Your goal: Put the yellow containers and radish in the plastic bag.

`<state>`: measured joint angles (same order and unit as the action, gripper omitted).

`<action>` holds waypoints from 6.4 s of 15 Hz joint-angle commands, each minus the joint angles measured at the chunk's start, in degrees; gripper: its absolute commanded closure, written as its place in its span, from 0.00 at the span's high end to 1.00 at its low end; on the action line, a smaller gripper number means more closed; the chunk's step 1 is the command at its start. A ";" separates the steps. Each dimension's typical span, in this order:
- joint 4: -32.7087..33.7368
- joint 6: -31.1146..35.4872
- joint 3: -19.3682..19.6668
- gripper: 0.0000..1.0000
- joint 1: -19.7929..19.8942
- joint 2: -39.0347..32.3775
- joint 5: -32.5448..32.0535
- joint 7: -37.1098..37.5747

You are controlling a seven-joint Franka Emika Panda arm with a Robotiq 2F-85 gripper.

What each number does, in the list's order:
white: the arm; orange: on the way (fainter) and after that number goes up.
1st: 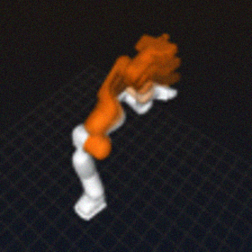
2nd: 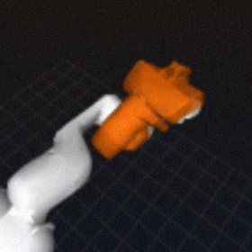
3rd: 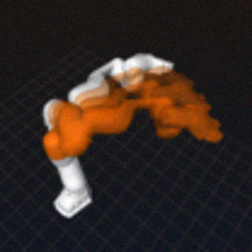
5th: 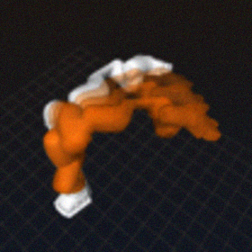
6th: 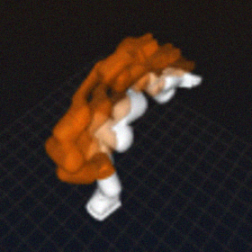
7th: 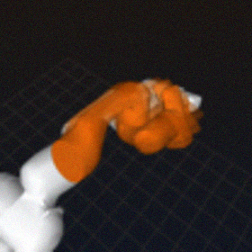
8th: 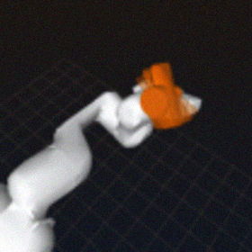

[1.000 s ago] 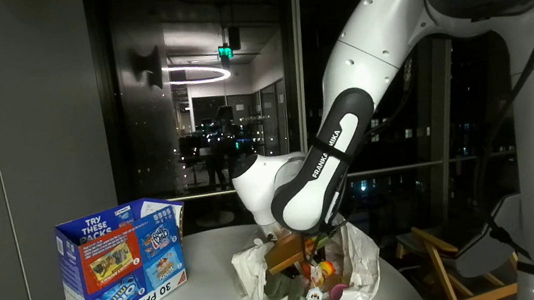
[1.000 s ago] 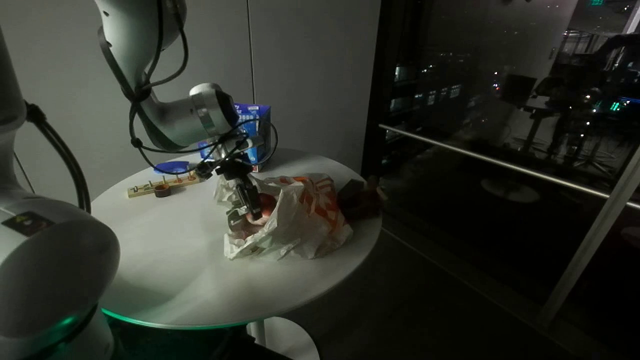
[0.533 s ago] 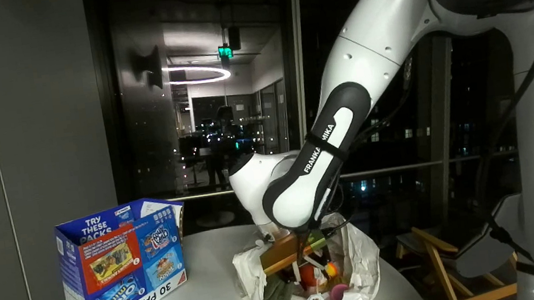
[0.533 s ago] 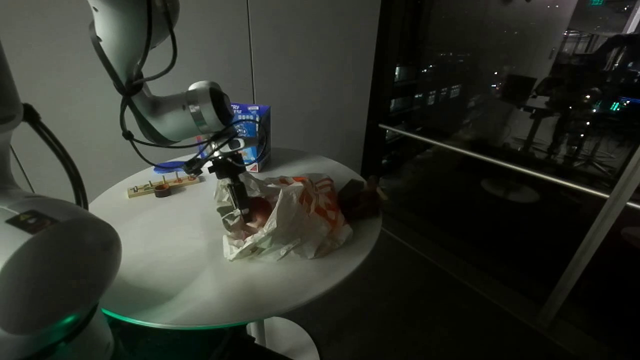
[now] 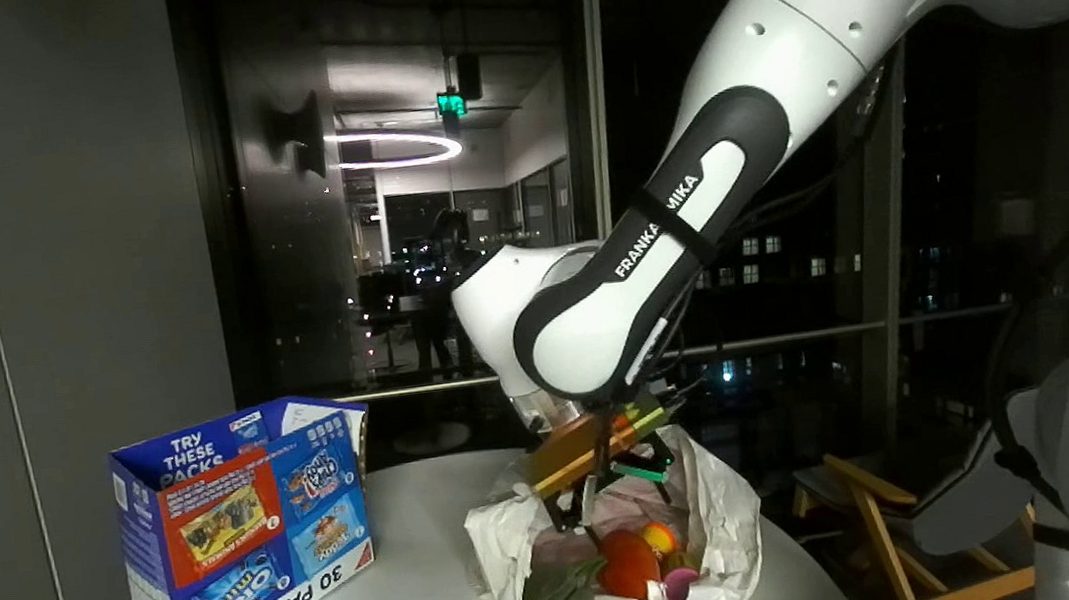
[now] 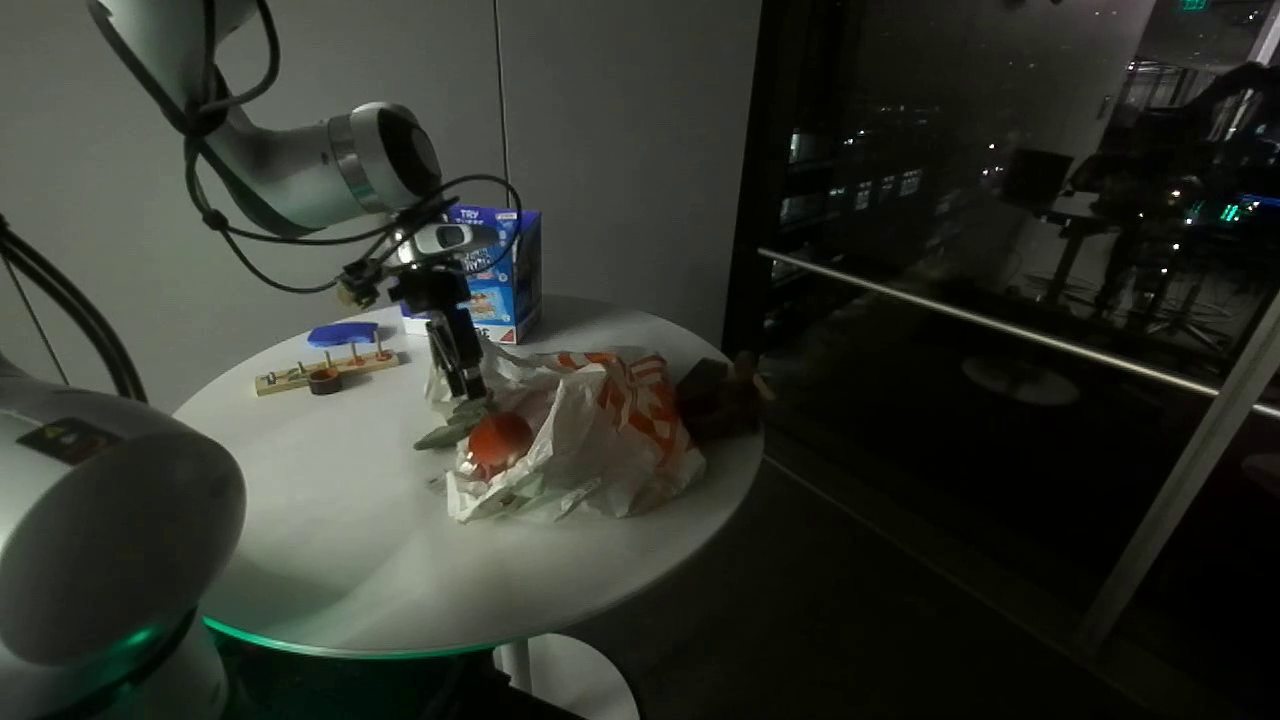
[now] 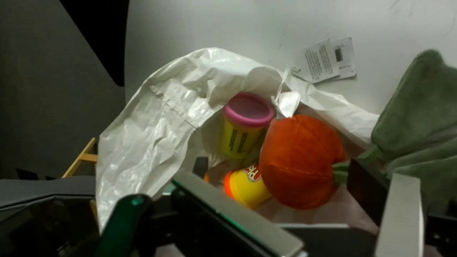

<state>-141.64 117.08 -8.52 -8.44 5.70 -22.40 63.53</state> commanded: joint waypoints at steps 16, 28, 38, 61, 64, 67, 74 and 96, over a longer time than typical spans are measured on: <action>-2.57 -0.44 -0.07 1.00 2.49 4.29 10.49 -3.92; -12.23 2.21 5.75 1.00 13.24 8.08 2.60 15.15; -15.80 9.46 7.62 0.46 15.79 6.22 -3.98 13.55; -15.85 10.16 21.60 0.05 7.19 15.14 18.01 -34.32; -13.88 4.20 20.80 0.05 10.70 16.80 27.30 -46.81; -10.44 -3.24 21.19 0.04 11.74 17.03 31.88 -57.56; -4.87 -18.43 21.93 0.02 12.46 19.60 31.89 -78.01; -11.42 -7.07 20.57 0.20 11.84 31.24 20.01 -114.09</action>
<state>-149.59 110.44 12.83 2.95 31.83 -0.64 -50.88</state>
